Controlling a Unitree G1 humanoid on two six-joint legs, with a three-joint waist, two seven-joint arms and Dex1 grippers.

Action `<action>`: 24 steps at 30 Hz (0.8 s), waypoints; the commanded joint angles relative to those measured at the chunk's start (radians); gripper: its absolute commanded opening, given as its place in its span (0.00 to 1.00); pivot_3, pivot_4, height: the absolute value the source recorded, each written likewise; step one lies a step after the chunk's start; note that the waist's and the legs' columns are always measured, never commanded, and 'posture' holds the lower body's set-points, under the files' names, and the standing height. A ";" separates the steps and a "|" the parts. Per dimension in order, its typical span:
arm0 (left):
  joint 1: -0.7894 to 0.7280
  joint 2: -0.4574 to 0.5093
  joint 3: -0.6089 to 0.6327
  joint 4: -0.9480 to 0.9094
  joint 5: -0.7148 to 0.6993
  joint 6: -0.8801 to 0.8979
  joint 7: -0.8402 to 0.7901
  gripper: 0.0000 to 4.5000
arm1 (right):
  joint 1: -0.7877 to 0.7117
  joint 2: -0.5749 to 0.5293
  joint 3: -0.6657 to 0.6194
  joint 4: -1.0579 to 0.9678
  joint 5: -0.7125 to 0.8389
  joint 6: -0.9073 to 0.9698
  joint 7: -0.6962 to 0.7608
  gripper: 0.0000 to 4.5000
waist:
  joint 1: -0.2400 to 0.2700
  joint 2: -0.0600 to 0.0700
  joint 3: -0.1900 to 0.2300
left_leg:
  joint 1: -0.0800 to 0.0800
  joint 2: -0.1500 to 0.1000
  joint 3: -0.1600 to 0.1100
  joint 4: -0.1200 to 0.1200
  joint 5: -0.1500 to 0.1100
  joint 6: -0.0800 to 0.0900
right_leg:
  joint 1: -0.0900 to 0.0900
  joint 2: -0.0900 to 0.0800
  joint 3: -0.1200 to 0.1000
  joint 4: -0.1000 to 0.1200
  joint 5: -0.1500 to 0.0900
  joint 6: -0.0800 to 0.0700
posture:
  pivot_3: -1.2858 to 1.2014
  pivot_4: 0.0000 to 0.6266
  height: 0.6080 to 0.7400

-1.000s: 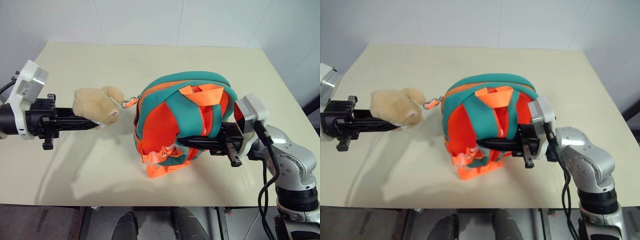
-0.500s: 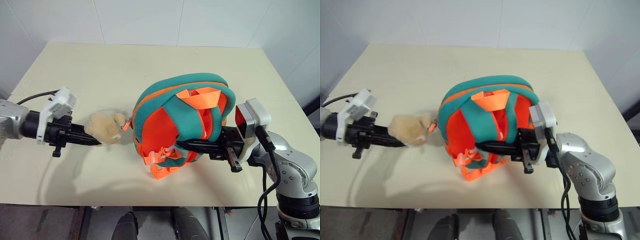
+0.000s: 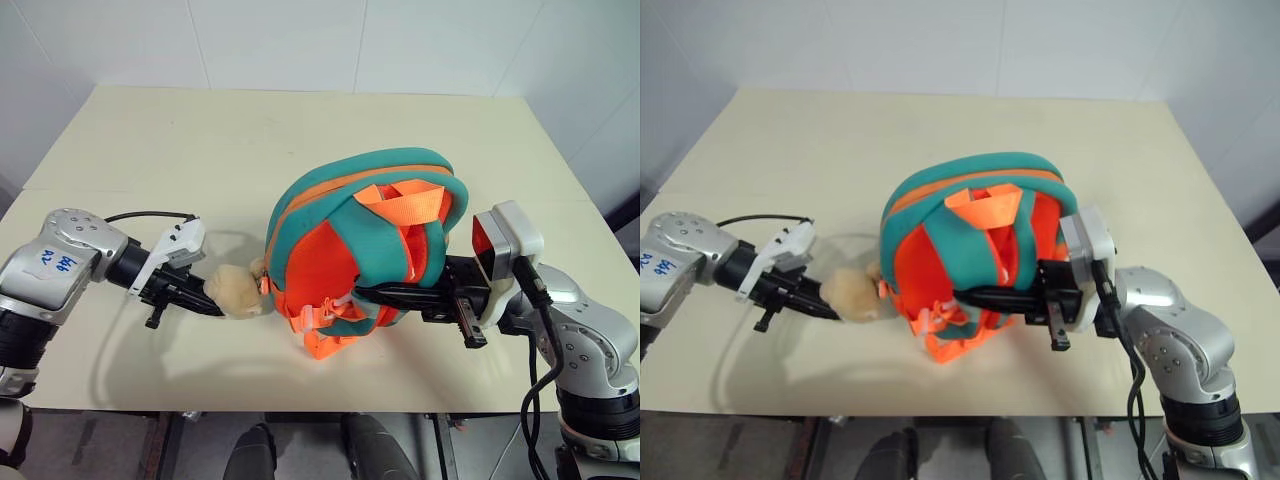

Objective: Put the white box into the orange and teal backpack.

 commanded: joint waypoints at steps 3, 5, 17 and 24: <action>-0.007 -0.048 0.104 0.022 -0.036 0.006 0.027 0.26 | -0.029 -0.147 0.029 -0.030 -0.023 0.108 -0.001 0.00 | 0.002 0.000 0.000 | 0.000 0.000 0.000 0.003 0.000 0.000 | 0.000 0.000 0.000 0.002 0.000 0.000 | 0.52 0.24 1.00; -0.001 -0.053 0.154 0.017 -0.062 0.027 0.038 0.40 | -0.023 -0.187 0.028 -0.034 -0.014 0.111 0.027 0.16 | 0.004 0.000 0.000 | -0.001 0.000 -0.001 0.005 0.000 0.000 | 0.000 0.000 0.000 0.003 0.000 0.000 | 0.52 0.24 1.00; 0.102 -0.028 0.368 0.081 -0.089 -0.027 0.062 1.00 | -0.006 -0.261 -0.033 0.007 -0.033 0.054 0.133 1.00 | 0.003 0.000 0.000 | 0.000 0.000 -0.001 0.008 0.000 0.000 | 0.001 0.000 0.000 0.005 0.000 0.001 | 0.52 0.24 1.00; 0.178 -0.049 0.499 0.155 -0.123 -0.107 0.055 1.00 | 0.112 -0.368 -0.144 0.098 -0.111 -0.012 0.222 1.00 | 0.005 0.000 0.000 | 0.000 0.000 -0.001 0.009 0.000 0.001 | 0.002 0.000 0.000 0.005 0.000 0.001 | 0.52 0.24 1.00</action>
